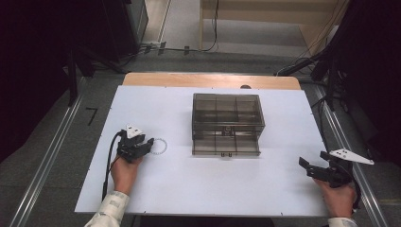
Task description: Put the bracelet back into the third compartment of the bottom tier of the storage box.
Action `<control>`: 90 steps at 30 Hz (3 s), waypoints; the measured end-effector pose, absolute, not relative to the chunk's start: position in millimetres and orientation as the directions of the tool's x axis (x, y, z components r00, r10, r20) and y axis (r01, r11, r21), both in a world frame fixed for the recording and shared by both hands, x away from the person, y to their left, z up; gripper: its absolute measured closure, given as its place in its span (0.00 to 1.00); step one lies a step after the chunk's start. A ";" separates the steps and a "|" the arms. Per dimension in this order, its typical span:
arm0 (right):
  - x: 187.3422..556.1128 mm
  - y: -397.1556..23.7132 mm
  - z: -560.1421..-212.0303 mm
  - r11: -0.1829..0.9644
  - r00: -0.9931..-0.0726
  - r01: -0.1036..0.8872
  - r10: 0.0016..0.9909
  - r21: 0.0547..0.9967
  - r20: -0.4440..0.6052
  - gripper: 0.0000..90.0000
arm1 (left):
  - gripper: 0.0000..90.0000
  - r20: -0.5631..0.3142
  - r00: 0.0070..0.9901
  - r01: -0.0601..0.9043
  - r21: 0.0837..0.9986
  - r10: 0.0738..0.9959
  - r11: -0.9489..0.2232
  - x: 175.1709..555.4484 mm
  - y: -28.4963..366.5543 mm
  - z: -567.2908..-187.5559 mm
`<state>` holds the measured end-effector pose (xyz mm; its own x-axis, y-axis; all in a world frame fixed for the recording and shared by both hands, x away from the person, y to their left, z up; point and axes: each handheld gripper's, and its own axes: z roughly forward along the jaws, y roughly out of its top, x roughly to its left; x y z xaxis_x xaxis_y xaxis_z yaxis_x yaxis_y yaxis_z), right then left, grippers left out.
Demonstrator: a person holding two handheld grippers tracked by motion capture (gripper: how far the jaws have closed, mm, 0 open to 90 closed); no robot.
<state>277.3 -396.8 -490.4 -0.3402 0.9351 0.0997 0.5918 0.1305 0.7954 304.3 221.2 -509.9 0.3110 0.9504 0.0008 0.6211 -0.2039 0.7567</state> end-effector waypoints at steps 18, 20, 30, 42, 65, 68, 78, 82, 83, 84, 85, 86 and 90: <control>280.2 -393.1 -491.1 0.137 -0.339 0.597 0.936 0.790 0.094 0.05 | 0.92 -0.028 0.293 0.667 0.722 0.956 -0.183 306.6 213.6 -507.9; 281.3 -392.2 -491.9 0.144 -0.342 0.602 0.935 0.785 0.091 0.05 | 0.97 -0.028 0.295 0.662 0.727 0.955 -0.183 306.0 213.2 -508.6; 283.7 -390.2 -491.9 0.160 -0.345 0.592 0.936 0.790 0.069 0.07 | 0.98 0.002 0.293 0.654 0.729 0.956 -0.202 304.5 209.7 -507.6; 285.7 -387.3 -489.8 0.162 -0.356 0.582 0.932 0.797 0.071 0.07 | 0.98 -0.097 0.305 0.649 0.749 0.947 -0.133 290.5 215.8 -491.2; 284.9 -386.0 -489.2 0.166 -0.359 0.580 0.931 0.797 0.067 0.07 | 0.98 -0.127 0.428 0.566 0.810 0.895 -0.156 264.2 180.8 -445.5; 285.0 -386.4 -489.1 0.168 -0.361 0.579 0.930 0.798 0.065 0.07 | 0.98 -0.120 0.460 0.549 0.817 0.880 -0.175 261.4 171.1 -439.3; 283.9 -386.7 -488.7 0.169 -0.360 0.578 0.931 0.798 0.063 0.07 | 0.98 -0.120 0.514 0.529 0.823 0.849 -0.204 260.6 148.0 -434.5; 283.4 -388.3 -488.7 0.162 -0.356 0.577 0.932 0.800 0.068 0.07 | 0.98 -0.119 0.528 0.524 0.825 0.841 -0.212 261.2 140.4 -433.1; 283.2 -388.3 -488.7 0.160 -0.355 0.579 0.932 0.800 0.070 0.07 | 0.98 -0.120 0.532 0.522 0.825 0.838 -0.214 261.2 138.3 -432.6; 283.2 -388.3 -488.6 0.161 -0.355 0.578 0.932 0.800 0.069 0.07 | 0.98 -0.120 0.538 0.519 0.827 0.834 -0.217 261.1 136.2 -432.1; 283.3 -388.1 -488.7 0.163 -0.357 0.577 0.932 0.800 0.068 0.07 | 0.98 -0.120 0.541 0.517 0.828 0.832 -0.217 261.2 134.1 -431.7; 283.4 -387.9 -488.7 0.164 -0.358 0.577 0.931 0.800 0.067 0.07 | 0.98 -0.119 0.544 0.515 0.829 0.831 -0.218 261.4 132.1 -431.2; 282.9 -387.1 -488.4 0.164 -0.356 0.578 0.932 0.799 0.067 0.07 | 0.98 -0.125 0.554 0.508 0.834 0.823 -0.215 262.9 125.7 -429.1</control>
<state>282.9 -387.1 -488.4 -0.3564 0.9319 0.0669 0.5784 0.1639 0.7991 262.9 125.7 -429.1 0.5536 0.8233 -0.1254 0.5083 -0.2147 0.8340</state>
